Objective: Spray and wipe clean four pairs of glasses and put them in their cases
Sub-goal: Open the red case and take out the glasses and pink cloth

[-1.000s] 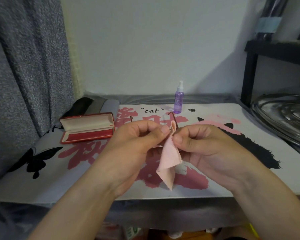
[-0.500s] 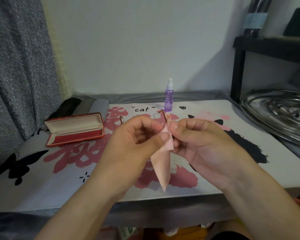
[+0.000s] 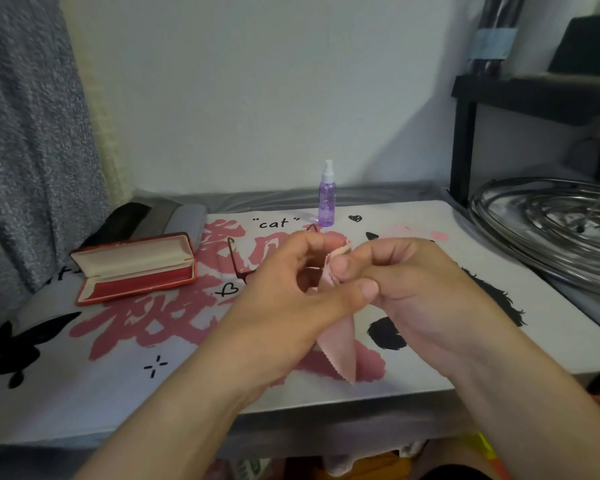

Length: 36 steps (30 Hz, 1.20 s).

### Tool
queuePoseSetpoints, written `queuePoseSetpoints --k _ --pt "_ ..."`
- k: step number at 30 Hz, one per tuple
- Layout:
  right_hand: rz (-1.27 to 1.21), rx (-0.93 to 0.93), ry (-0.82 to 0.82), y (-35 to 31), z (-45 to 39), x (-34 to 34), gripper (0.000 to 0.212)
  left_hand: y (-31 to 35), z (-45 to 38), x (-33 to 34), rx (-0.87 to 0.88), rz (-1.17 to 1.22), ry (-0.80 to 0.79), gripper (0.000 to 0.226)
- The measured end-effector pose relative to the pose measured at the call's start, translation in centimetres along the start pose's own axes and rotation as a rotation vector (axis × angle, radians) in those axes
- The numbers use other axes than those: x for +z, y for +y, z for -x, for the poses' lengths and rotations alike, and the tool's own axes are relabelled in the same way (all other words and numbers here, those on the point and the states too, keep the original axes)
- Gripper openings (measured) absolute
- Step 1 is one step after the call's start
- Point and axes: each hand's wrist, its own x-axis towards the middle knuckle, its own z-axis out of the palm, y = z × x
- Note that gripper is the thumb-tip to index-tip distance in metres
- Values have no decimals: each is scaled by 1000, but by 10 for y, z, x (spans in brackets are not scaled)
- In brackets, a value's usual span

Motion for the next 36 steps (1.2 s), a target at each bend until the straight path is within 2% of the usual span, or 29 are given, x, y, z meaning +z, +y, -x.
queuePoseSetpoints --k 4,7,10,11,13,15,17,20,23,29,32,34,36 --pt "-45 -1 3 -3 -1 -14 14 4 -7 1 -38 25 44 20" --pt "-50 -1 10 -3 -2 -22 17 0 -14 2 -98 86 111 18" --pt "-39 29 -32 -5 -1 -28 18 -1 -20 4 -131 178 72 12" --pt "-27 32 -37 -4 -1 -31 21 0 -21 5 -131 209 39 12" --pt "-8 36 -18 -1 -1 -34 27 0 -20 8 -108 205 -42 26" --pt "18 42 23 1 -2 -35 21 1 -19 14 -48 69 -80 28" --pt "30 48 60 1 -2 -33 12 0 -19 21 4 -55 -31 22" --pt "6 43 101 1 -2 -31 9 -2 -22 24 35 -89 107 16" --pt "-12 40 128 6 -5 -33 23 -2 -20 22 40 -151 171 9" --pt "4 53 88 12 -6 -37 13 -6 -20 14 -55 -49 164 25" --pt "106 81 92 8 -6 -44 16 -7 -24 10 -143 94 168 29" --pt "233 90 196 4 -10 -53 14 -8 -33 9 -160 97 197 20" --pt "518 32 362 -5 -20 -64 15 -2 -52 9 -101 16 221 17"
